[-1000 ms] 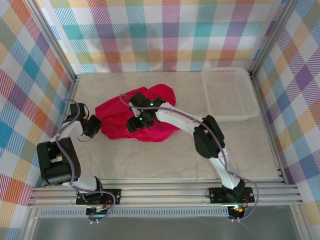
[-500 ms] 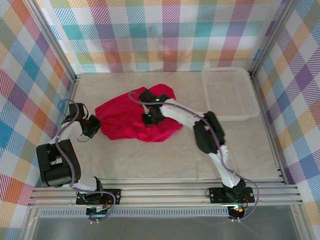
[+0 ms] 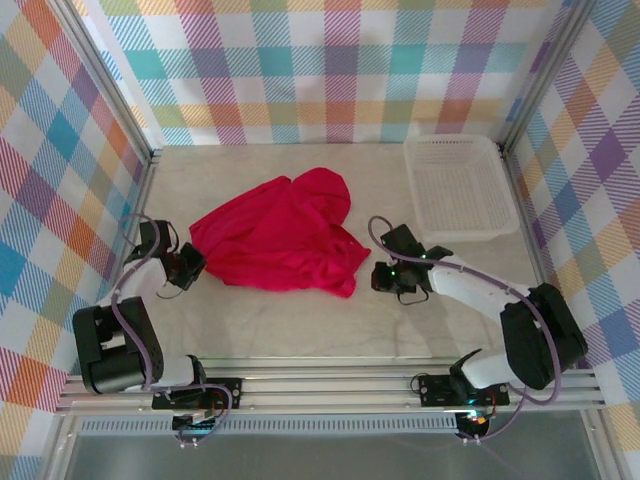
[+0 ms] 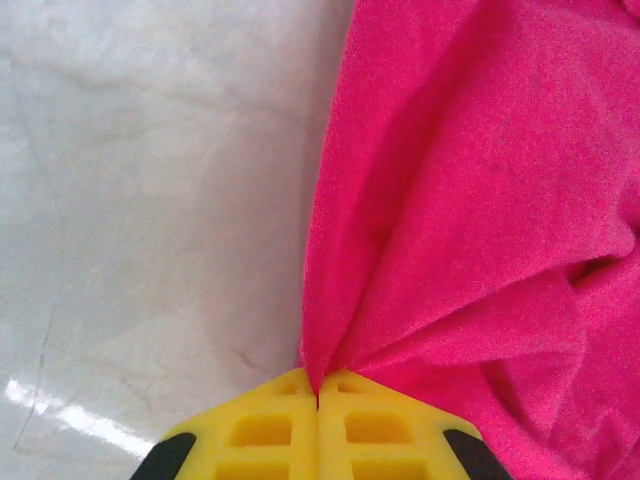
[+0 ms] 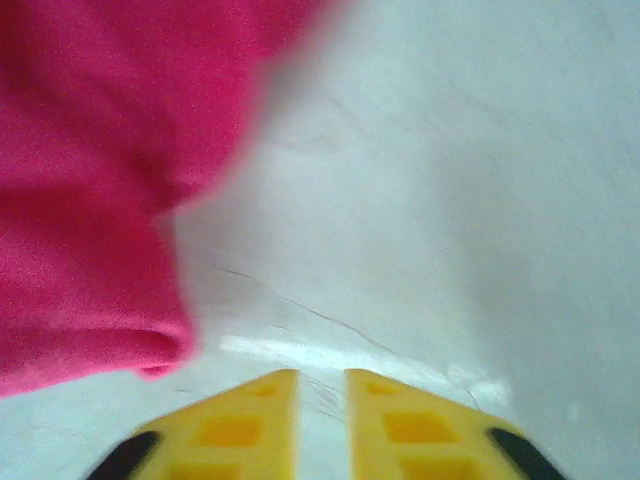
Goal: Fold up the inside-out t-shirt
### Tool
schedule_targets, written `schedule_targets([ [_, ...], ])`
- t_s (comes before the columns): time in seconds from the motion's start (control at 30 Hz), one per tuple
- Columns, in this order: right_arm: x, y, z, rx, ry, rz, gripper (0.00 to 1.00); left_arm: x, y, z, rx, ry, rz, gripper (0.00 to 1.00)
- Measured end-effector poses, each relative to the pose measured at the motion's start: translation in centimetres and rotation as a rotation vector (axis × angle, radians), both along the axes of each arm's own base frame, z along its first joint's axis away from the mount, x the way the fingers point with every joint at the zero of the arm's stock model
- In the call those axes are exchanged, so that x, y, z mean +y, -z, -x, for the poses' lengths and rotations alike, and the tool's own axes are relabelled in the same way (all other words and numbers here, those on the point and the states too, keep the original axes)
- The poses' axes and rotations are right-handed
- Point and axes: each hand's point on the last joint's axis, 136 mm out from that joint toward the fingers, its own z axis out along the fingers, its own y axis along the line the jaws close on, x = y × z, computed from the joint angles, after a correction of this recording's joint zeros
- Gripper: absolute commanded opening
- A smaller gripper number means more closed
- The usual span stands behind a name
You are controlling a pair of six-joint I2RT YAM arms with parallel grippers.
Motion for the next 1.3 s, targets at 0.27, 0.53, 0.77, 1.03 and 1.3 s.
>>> schedule_targets([
  [0.27, 1.1, -2.7, -2.2, -0.066, 0.039, -0.008, 0.61, -0.6, -0.7, 0.7, -0.032, 0.013, -0.017, 0.00],
  [0.53, 12.4, -7.7, -2.6, -0.179, -0.281, -0.086, 0.80, -0.4, -0.7, 0.8, -0.028, 0.007, -0.030, 0.00],
  [0.77, 13.0, 0.8, -0.7, 0.022, -0.333, 0.081, 0.38, -0.4, -1.0, 1.2, -0.025, 0.007, -0.031, 0.00],
  [1.03, 4.2, 0.5, 0.0, 0.040, -0.128, 0.115, 0.00, -0.8, -3.0, 1.6, -0.063, 0.013, -0.036, 0.00],
  [1.3, -0.6, -6.7, -0.7, -0.178, 0.064, -0.124, 0.00, -2.9, -4.3, 2.3, -0.091, 0.074, 0.023, 0.00],
])
